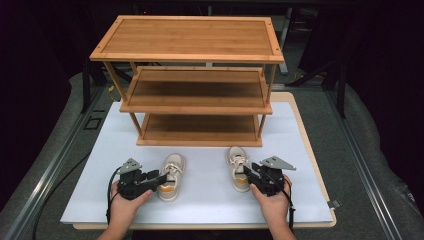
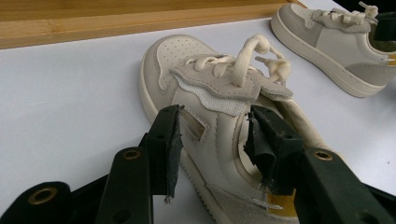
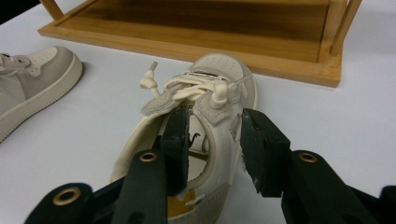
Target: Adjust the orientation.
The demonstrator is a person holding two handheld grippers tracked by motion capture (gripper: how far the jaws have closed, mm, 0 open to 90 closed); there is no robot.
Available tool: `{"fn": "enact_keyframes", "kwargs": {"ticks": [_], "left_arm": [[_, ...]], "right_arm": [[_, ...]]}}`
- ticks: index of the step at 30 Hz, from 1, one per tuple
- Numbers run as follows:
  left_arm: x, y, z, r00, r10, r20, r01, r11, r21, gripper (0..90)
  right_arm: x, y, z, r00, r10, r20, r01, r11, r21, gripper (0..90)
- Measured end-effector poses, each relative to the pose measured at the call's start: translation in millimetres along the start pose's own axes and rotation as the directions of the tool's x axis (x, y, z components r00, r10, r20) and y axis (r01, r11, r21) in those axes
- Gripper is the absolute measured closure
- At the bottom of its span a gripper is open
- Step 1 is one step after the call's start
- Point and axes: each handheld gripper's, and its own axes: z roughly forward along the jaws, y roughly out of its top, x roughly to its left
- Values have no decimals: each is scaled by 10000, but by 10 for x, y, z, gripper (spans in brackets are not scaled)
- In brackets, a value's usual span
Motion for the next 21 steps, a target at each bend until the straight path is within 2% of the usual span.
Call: {"fn": "enact_keyframes", "kwargs": {"ticks": [2,5,9,16,21], "left_arm": [[-13,2,12,10000,44,-49,-44,10000,-6,549],[-33,7,30,9997,141,-216,-140,9999,25,549],[-46,9,56,9991,167,-400,-165,9999,51,568],[-56,24,67,9982,231,-552,-221,9996,175,600],[-73,40,94,9991,-111,-412,117,9998,152,615]], "right_arm": [[-12,11,36,9999,109,76,-110,9996,243,622],[-26,32,85,9996,254,-139,-247,9984,514,620],[-27,57,139,9999,157,-7,-156,9966,807,618],[-19,54,159,9997,240,75,-244,9969,747,634],[10,41,142,9989,421,195,-433,9968,665,668]]}}
